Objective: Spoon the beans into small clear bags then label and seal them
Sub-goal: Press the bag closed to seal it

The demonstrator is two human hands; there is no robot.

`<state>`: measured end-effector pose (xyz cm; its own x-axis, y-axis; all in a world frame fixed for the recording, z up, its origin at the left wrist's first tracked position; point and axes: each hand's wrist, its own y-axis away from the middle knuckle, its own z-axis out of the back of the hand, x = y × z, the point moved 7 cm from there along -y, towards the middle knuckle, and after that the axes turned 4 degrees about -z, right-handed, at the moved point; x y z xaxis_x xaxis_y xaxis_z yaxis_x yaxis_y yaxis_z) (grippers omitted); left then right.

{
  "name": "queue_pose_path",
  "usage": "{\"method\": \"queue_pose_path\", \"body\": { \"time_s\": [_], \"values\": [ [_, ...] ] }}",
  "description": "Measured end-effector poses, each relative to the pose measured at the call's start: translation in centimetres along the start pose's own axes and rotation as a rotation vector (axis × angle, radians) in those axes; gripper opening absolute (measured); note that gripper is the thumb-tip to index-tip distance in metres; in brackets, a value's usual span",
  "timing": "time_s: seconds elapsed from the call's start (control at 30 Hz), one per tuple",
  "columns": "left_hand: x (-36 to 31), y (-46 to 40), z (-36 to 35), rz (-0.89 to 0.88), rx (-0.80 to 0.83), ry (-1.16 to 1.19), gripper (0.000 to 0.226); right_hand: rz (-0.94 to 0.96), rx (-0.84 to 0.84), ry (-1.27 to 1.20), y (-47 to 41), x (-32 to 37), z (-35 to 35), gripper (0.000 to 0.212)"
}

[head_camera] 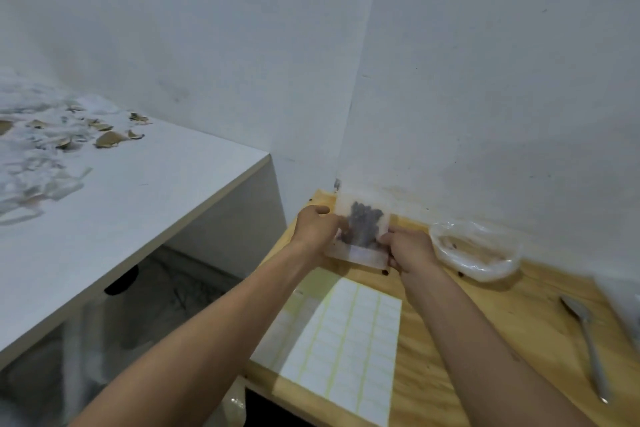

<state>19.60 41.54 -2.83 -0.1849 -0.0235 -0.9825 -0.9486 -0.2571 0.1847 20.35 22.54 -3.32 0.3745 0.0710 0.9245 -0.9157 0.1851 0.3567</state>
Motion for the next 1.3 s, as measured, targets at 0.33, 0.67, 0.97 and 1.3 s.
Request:
{"method": "queue_pose_path", "body": {
  "time_s": [0.33,0.67,0.97,1.3],
  "values": [
    [-3.6,2.0,4.2,-0.191,-0.027,0.154,0.021,0.333,0.049,0.233,5.1,2.8,-1.9,0.021],
    [-3.5,3.7,9.3,-0.210,-0.158,0.162,0.038,0.510,0.255,1.132,9.8,-0.9,-9.1,0.032],
    [-4.5,5.1,9.8,-0.285,-0.130,0.131,0.033,0.490,0.111,1.105,11.3,-1.4,-10.3,0.020],
    [-4.8,5.2,10.7,-0.308,-0.106,0.130,0.030,0.444,0.019,1.117,11.8,-1.1,-10.7,0.011]
  ]
}}
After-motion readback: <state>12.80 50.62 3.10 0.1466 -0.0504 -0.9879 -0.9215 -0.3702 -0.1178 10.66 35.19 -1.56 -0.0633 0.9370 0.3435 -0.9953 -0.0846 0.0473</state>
